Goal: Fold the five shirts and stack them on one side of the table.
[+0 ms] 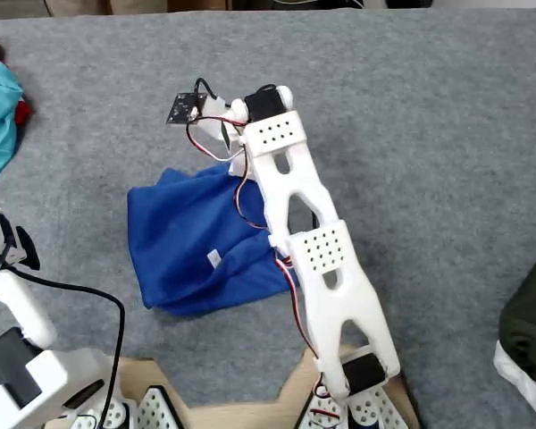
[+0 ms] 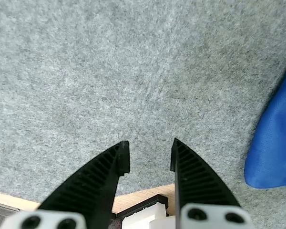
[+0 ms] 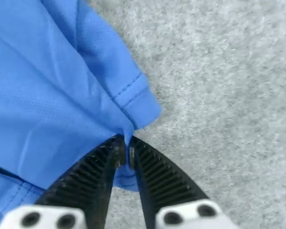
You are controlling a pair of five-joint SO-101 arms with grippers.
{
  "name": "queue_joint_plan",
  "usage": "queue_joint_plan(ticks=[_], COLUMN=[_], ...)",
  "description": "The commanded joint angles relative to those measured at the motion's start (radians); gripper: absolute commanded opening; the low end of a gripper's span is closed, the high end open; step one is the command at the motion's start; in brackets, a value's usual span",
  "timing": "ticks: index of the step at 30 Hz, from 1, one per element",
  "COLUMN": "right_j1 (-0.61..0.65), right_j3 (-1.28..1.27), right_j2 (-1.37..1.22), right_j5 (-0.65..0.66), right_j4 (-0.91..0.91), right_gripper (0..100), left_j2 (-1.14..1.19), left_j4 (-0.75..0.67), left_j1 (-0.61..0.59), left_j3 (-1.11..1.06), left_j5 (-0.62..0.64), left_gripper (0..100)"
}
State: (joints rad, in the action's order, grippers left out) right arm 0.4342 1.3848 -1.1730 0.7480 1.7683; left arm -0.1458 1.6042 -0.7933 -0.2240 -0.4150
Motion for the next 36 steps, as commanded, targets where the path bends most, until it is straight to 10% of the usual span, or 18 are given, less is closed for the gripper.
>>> queue_joint_plan(ticks=[1, 36], right_j1=[-0.008, 0.081], right_j3=[0.045, 0.039], right_j2=[0.114, 0.186], right_j5=[0.006, -0.034], right_j4=[0.015, -0.256], right_gripper=[0.6, 0.6], left_j2=[-0.041, -0.041], left_j4=[0.009, 0.011], left_j1=[0.005, 0.006], left_j3=[0.005, 0.005], left_j5=[-0.008, -0.003], left_gripper=[15, 15])
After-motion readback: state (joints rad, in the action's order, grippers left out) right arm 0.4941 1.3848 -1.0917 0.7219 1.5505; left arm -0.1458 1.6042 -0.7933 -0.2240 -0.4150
